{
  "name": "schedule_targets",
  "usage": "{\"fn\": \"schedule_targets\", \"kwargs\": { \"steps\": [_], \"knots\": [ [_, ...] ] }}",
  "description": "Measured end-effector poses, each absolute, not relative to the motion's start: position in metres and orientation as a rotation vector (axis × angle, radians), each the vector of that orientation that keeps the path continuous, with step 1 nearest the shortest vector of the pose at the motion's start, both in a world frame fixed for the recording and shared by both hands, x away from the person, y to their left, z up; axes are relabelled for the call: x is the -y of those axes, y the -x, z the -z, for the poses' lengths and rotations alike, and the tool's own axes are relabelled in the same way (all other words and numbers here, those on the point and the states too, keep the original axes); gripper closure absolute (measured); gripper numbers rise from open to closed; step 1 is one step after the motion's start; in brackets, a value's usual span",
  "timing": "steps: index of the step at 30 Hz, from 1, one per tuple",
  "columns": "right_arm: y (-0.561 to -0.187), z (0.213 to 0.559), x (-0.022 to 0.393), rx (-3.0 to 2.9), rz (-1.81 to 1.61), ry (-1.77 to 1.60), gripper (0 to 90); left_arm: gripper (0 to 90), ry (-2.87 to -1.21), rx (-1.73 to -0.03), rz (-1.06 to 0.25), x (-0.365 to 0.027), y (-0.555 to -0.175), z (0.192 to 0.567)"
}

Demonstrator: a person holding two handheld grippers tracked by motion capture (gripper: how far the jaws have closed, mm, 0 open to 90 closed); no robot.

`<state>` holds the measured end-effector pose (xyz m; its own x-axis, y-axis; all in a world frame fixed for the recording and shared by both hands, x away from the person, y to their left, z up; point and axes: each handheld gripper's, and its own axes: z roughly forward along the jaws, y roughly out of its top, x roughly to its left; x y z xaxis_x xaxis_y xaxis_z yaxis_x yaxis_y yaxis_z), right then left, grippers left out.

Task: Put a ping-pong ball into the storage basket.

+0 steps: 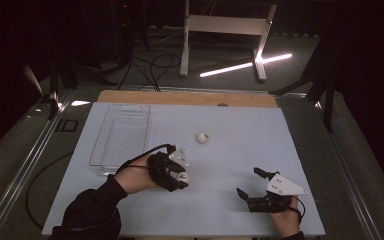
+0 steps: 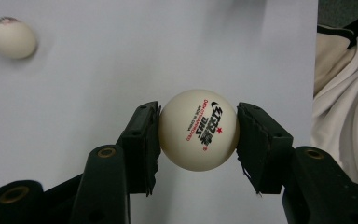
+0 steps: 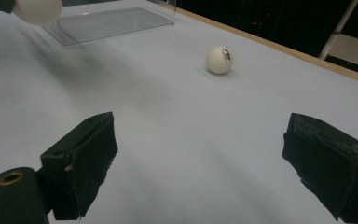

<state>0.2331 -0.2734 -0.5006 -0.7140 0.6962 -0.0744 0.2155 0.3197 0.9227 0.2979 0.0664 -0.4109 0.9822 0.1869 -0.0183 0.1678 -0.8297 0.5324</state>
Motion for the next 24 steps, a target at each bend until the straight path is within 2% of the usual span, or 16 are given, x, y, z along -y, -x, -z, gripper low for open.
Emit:
{"fn": "schedule_targets", "kwargs": {
  "steps": [24],
  "knots": [
    [-0.233,0.501,0.272,-2.132,-1.388,-0.800,9.6,52.3,-2.554,-0.235,-0.091,-0.085,-0.308,0.370]
  ]
}}
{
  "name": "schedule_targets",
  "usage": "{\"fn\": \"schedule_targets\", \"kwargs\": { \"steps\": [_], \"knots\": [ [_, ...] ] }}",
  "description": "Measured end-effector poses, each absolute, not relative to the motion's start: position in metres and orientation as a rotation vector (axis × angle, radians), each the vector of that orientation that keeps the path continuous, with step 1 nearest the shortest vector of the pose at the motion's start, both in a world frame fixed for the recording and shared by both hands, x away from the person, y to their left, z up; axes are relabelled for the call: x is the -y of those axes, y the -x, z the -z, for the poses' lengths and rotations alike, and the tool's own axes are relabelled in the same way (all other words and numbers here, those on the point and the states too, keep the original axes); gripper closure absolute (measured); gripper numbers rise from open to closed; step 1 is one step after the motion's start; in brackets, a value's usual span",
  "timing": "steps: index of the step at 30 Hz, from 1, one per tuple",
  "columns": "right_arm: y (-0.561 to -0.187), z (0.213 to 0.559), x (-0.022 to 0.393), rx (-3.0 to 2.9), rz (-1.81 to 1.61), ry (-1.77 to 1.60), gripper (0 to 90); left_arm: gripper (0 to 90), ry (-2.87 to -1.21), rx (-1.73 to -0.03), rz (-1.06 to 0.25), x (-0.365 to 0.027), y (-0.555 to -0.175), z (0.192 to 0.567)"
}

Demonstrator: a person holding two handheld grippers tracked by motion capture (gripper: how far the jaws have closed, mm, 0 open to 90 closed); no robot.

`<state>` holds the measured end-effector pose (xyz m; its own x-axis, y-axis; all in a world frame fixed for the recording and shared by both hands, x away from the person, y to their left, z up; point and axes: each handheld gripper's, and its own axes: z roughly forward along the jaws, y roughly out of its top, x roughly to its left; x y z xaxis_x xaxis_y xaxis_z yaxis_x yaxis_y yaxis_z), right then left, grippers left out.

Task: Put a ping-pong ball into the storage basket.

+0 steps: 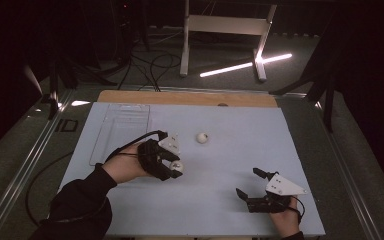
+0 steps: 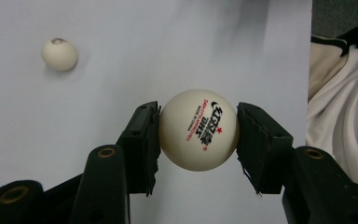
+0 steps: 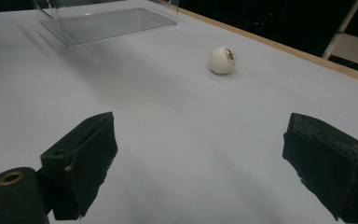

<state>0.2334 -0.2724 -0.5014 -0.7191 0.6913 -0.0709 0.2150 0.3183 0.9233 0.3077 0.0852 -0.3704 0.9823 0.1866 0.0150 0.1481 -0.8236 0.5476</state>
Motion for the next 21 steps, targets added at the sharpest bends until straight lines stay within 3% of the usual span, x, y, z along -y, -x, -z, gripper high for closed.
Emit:
{"fn": "schedule_targets", "kwargs": {
  "steps": [21],
  "knots": [
    [-0.233,0.501,0.272,-2.131,-1.393,-0.801,9.6,52.3,-2.494,-0.291,-0.138,-0.111,-0.319,0.341]
  ]
}}
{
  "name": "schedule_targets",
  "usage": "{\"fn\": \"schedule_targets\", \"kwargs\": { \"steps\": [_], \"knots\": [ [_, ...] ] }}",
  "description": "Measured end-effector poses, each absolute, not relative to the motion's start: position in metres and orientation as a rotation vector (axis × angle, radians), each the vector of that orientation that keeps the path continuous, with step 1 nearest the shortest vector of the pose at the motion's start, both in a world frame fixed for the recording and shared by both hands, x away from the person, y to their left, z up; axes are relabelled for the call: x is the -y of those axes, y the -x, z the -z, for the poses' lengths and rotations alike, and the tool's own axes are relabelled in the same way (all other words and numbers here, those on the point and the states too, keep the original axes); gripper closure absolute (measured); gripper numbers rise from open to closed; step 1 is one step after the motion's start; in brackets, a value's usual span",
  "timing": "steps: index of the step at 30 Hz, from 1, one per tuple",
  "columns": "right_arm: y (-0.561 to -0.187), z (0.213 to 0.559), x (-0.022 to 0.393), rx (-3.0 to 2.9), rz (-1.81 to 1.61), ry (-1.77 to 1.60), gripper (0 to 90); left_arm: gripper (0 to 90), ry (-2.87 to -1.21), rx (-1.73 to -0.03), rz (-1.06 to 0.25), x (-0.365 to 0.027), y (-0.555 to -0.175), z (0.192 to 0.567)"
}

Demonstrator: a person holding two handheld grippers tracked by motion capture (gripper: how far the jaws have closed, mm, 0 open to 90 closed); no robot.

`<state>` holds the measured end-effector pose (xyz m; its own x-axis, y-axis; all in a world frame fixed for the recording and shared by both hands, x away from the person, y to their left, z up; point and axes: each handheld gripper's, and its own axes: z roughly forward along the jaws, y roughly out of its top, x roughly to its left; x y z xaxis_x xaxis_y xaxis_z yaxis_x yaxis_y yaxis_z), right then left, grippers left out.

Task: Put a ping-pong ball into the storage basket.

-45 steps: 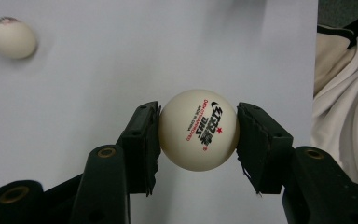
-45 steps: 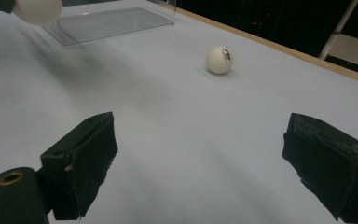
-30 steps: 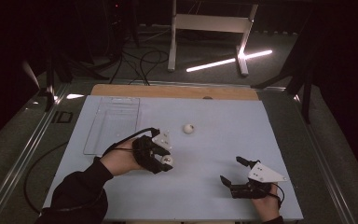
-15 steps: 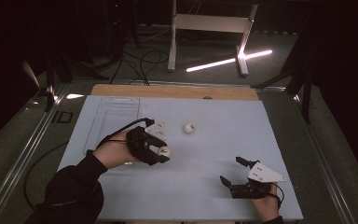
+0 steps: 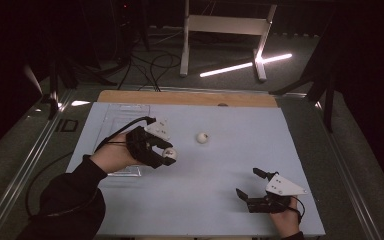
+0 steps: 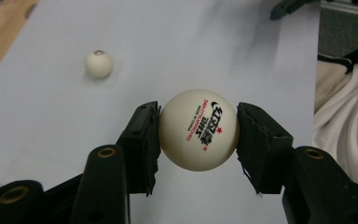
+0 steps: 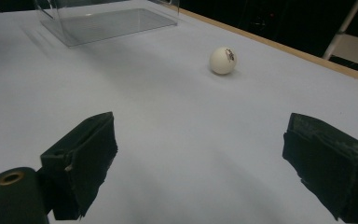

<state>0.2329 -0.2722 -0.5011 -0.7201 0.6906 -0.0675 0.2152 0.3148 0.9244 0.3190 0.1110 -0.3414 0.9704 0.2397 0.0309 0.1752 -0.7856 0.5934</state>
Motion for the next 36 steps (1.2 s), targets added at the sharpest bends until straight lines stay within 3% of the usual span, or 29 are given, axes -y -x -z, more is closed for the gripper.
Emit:
{"fn": "schedule_targets", "kwargs": {
  "steps": [19,36],
  "knots": [
    [-0.232,0.500,0.272,-2.127,-1.394,-0.792,9.6,52.2,-2.465,-0.436,-0.230,-0.143,-0.332,0.334],
    [-0.232,0.500,0.272,-2.129,-1.391,-0.796,9.5,52.2,-2.346,-0.766,-0.340,-0.174,-0.359,0.353]
  ]
}}
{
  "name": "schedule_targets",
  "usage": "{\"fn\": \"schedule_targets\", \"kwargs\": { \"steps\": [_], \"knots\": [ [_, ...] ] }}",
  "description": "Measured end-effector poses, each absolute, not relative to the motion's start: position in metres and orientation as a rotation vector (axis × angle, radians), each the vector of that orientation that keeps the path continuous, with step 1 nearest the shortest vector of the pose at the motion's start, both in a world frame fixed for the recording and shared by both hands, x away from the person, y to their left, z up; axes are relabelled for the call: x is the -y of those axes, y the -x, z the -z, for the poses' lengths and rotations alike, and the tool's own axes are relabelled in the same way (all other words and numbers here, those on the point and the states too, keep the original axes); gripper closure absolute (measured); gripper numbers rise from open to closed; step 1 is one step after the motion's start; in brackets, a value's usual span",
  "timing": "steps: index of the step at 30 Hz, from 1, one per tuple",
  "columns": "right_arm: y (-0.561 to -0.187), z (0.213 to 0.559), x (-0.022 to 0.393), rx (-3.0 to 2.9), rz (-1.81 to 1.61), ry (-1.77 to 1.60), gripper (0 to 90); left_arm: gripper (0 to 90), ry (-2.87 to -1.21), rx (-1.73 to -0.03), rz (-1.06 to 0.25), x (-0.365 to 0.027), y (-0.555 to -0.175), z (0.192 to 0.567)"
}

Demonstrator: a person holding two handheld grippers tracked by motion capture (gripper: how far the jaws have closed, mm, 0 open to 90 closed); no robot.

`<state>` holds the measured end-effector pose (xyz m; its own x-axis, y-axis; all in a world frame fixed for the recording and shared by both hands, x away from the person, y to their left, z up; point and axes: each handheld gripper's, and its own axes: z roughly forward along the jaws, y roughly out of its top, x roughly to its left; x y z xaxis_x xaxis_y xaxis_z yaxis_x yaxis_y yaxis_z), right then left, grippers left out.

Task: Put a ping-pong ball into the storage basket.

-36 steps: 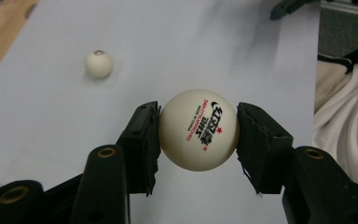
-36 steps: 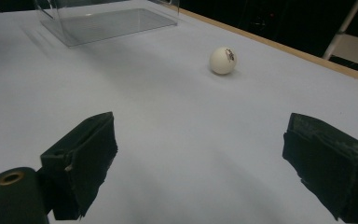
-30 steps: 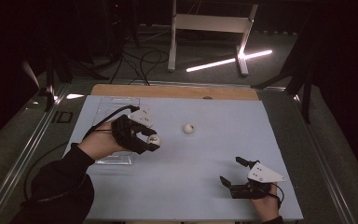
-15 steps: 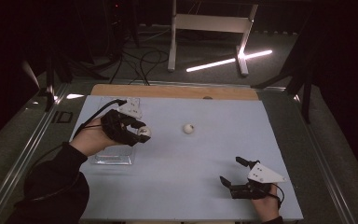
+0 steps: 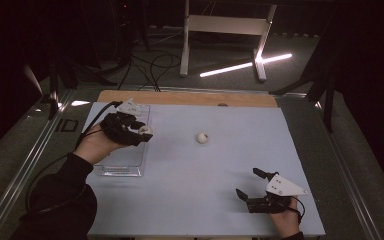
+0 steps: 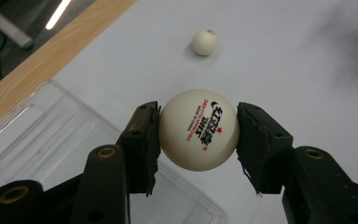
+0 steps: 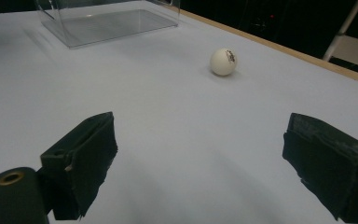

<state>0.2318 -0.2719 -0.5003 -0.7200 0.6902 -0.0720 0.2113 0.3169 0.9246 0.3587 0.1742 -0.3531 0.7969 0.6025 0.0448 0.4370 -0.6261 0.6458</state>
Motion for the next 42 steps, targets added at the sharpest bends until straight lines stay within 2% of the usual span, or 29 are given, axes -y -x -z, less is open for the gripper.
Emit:
{"fn": "schedule_targets", "kwargs": {
  "steps": [18,42],
  "knots": [
    [-0.232,0.501,0.272,-2.132,-1.386,-0.804,9.6,52.2,-2.231,-1.072,-0.469,-0.188,-0.372,0.360],
    [-0.233,0.502,0.272,-2.141,-1.383,-0.810,9.6,52.2,-2.209,-1.202,-0.406,-0.189,-0.387,0.402]
  ]
}}
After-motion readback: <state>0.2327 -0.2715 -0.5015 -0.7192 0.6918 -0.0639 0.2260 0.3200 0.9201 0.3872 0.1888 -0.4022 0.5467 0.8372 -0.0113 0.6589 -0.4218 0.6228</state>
